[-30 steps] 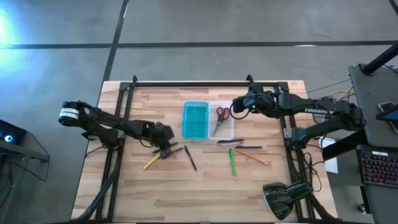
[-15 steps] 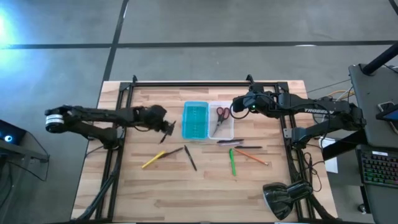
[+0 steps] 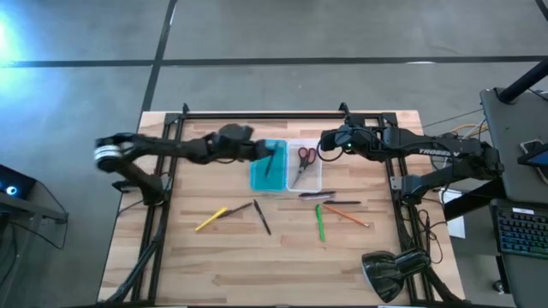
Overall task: Pick & place school supplies into a supply box
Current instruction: Put the black pen into the supply box
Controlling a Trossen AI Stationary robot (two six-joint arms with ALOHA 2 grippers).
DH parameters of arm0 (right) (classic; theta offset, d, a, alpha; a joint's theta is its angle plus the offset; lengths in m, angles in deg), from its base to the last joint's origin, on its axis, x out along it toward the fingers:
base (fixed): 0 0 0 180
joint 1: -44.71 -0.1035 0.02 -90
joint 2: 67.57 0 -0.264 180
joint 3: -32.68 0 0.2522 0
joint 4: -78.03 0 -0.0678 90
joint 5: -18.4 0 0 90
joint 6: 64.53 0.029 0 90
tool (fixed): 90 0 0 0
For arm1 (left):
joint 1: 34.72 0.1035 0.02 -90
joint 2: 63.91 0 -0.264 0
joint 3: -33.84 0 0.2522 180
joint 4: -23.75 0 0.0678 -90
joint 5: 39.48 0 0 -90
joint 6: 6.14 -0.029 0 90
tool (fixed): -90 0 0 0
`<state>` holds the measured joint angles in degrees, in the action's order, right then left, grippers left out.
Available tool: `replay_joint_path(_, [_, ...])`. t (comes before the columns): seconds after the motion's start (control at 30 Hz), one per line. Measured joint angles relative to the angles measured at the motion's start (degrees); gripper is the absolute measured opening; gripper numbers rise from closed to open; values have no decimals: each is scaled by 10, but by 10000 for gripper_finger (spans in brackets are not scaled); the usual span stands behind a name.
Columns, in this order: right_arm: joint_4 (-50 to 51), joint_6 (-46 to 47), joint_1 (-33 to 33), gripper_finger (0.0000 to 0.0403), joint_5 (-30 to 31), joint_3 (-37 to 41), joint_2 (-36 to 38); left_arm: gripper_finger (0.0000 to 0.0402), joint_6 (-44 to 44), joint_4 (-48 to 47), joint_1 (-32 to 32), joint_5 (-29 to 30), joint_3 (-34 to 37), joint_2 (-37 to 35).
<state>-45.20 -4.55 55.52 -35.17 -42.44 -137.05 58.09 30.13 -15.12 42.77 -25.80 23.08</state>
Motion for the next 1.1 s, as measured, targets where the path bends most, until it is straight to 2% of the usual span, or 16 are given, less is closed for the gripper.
replay_joint_path(0.27, [0,1,0,203,0,0,1,14,-27,-54,-6,-2,-184,179])
replay_joint_path(0.53, [1,0,0,203,1,0,1,21,-26,-87,-15,-2,-276,267])
replay_joint_path(0.7, [2,-3,0,203,3,0,1,47,-57,-120,-21,3,-300,279])
replay_joint_path(0.97, [5,-5,0,203,13,1,1,108,-123,-165,-20,5,-298,259])
replay_joint_path(1.1, [5,-39,0,203,10,1,1,114,-272,-253,-23,-44,-298,211])
